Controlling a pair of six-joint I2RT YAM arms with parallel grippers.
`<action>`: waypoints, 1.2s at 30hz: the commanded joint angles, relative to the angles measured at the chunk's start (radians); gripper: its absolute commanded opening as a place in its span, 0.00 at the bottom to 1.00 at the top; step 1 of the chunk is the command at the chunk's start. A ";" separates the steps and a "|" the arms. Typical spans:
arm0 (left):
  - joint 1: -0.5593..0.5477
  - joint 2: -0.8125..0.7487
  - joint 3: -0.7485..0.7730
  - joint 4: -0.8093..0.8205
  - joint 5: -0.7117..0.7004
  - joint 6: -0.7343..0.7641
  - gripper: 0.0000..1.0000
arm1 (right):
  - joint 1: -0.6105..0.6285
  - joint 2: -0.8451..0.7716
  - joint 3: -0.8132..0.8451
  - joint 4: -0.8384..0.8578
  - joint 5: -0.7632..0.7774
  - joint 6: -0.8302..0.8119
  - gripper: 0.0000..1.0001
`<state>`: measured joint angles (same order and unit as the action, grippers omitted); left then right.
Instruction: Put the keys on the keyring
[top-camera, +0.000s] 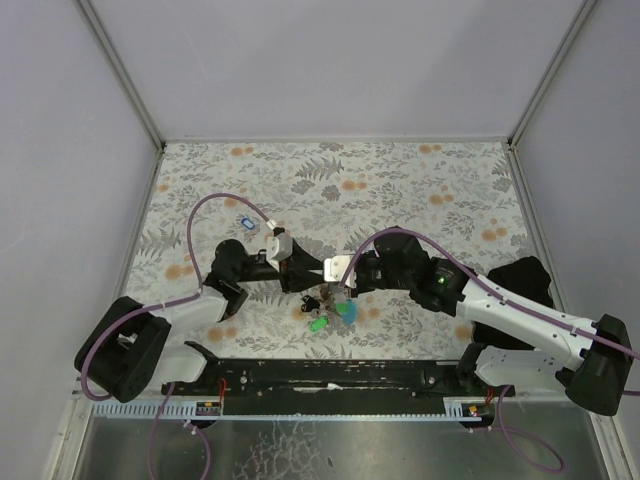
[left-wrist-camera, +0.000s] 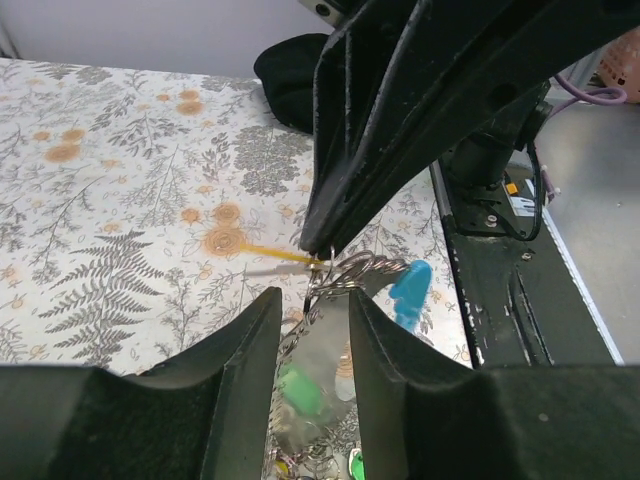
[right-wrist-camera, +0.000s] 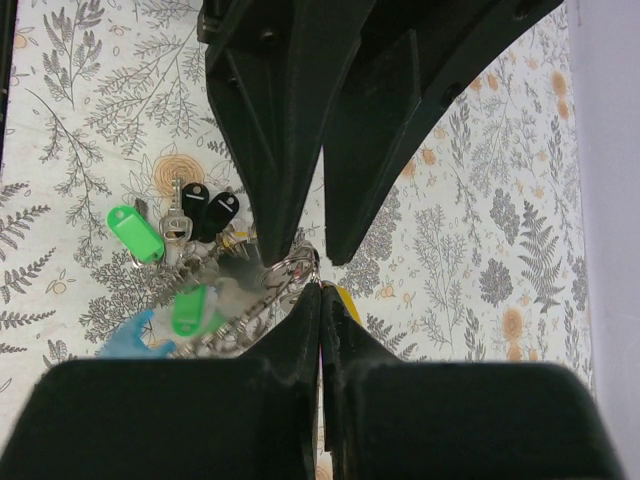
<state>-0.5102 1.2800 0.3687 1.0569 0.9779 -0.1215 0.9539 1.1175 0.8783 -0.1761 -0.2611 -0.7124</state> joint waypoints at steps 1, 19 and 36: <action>-0.024 -0.008 0.023 -0.021 0.042 0.050 0.33 | 0.009 -0.004 0.067 0.052 -0.045 -0.010 0.00; -0.027 -0.114 -0.002 -0.155 -0.049 0.182 0.34 | 0.008 -0.032 0.068 0.032 -0.052 -0.013 0.00; -0.025 -0.058 0.063 -0.192 0.020 0.200 0.19 | 0.008 -0.015 0.080 0.018 -0.069 -0.016 0.00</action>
<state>-0.5369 1.2144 0.3996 0.8597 0.9661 0.0570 0.9543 1.1164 0.8967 -0.2035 -0.3031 -0.7155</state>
